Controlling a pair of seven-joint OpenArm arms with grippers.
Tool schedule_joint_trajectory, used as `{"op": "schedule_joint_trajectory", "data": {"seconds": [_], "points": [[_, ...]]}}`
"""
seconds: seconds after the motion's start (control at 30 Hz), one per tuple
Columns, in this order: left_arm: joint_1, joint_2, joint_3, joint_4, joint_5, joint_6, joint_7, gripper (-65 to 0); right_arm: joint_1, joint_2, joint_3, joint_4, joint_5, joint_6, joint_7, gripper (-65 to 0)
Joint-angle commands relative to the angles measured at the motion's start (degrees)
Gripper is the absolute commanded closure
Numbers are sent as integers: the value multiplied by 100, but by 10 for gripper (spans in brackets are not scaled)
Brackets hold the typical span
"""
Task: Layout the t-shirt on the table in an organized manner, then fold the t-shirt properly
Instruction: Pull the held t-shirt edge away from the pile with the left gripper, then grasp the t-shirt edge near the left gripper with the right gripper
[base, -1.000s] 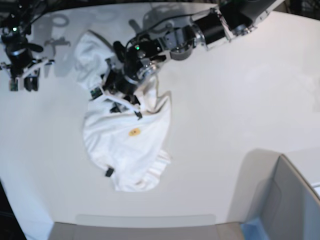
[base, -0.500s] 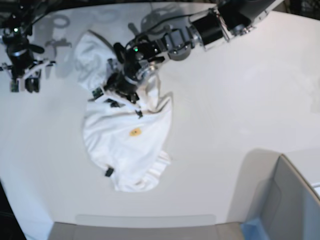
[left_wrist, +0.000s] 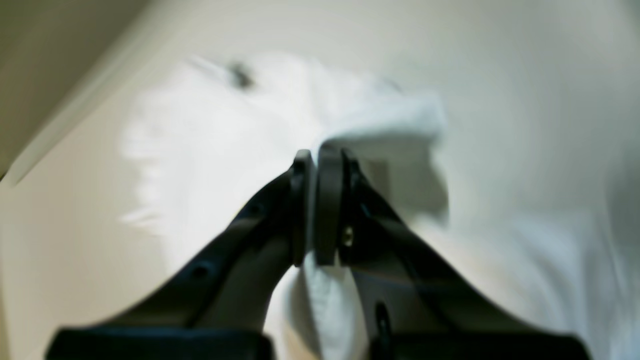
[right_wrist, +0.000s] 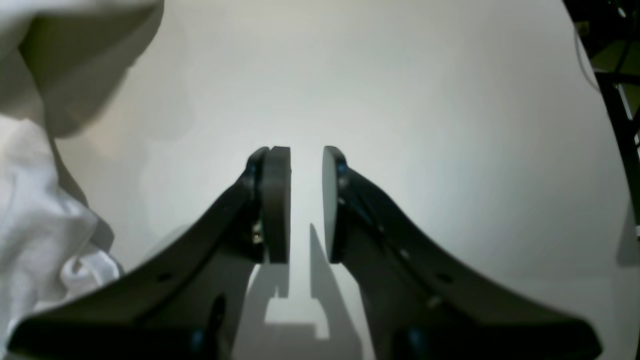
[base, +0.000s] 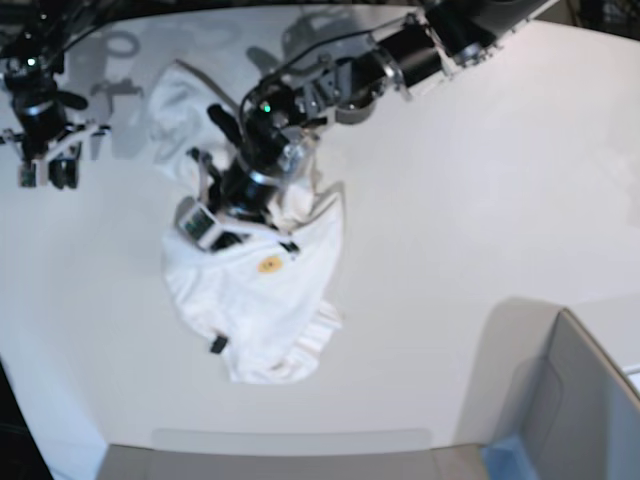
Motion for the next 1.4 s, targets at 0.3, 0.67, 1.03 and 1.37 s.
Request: {"op": "schedule_joint_trajectory", "data": {"seconds": [0.3, 0.67, 1.03, 1.37], "points": [[1053, 795, -4723, 647, 9, 490, -1408, -22, 107, 90, 22, 110, 55, 49, 146, -119], [1923, 346, -5989, 638, -1643, 455, -1540, -23, 186, 90, -462, 145, 55, 49, 146, -119], [2213, 320, -5875, 638, -1643, 455, -1514, -23, -553, 72, -2493, 682, 46, 845, 137, -118], [2371, 223, -5831, 620, -1643, 455, -1505, -23, -702, 116, -3935, 1104, -1527, 845, 154, -119]]}}
